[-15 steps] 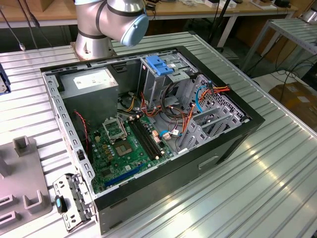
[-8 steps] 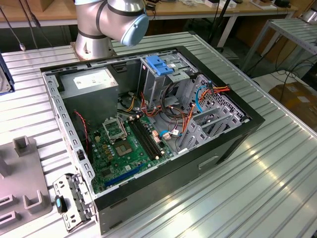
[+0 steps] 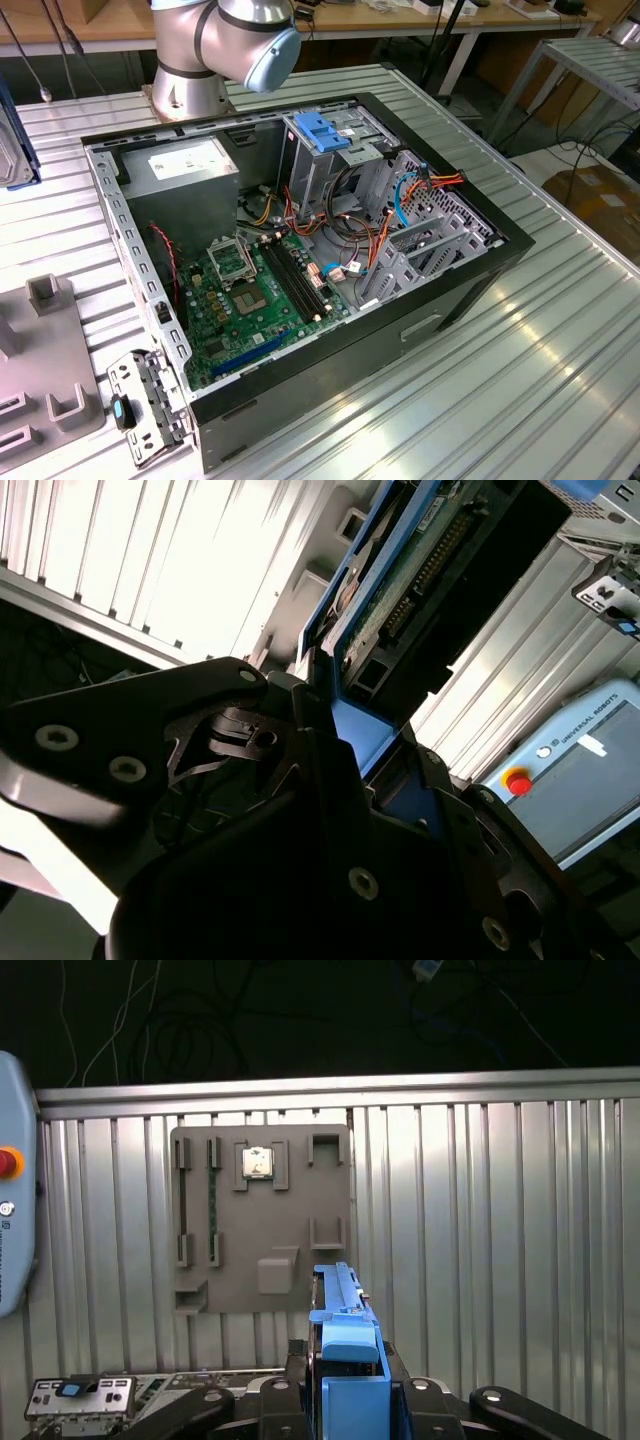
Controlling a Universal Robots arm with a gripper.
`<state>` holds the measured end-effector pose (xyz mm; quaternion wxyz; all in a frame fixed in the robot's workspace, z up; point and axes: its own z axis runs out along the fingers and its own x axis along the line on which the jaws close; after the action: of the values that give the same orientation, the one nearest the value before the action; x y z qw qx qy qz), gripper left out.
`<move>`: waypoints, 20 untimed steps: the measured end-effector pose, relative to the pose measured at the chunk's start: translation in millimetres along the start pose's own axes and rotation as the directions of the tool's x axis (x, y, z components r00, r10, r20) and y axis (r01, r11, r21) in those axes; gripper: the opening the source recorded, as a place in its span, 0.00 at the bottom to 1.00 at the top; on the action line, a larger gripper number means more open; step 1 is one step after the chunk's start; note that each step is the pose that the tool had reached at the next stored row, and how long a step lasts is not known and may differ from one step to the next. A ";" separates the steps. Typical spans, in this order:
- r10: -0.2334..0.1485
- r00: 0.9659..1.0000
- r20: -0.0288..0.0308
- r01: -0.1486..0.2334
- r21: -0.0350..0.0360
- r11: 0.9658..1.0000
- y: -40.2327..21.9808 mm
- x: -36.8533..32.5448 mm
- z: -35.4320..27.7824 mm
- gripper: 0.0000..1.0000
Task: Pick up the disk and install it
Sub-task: 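Pick up the disk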
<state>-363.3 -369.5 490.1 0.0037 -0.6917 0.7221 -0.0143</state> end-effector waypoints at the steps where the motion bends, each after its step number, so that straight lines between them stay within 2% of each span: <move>1: 0.000 1.000 0.000 0.000 0.000 1.000 -1.5 -0.1 0.0 0.37; 5: 0.000 1.000 0.000 0.000 0.000 1.000 -6.9 0.3 0.2 0.37; 12: 0.000 1.000 0.000 0.000 0.000 1.000 -10.0 3.7 0.3 0.37; 20: 0.000 1.000 0.000 0.000 0.000 1.000 -16.2 6.7 0.5 0.37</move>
<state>-347.4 -376.9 490.1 0.0037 -0.6916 0.7221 -0.0143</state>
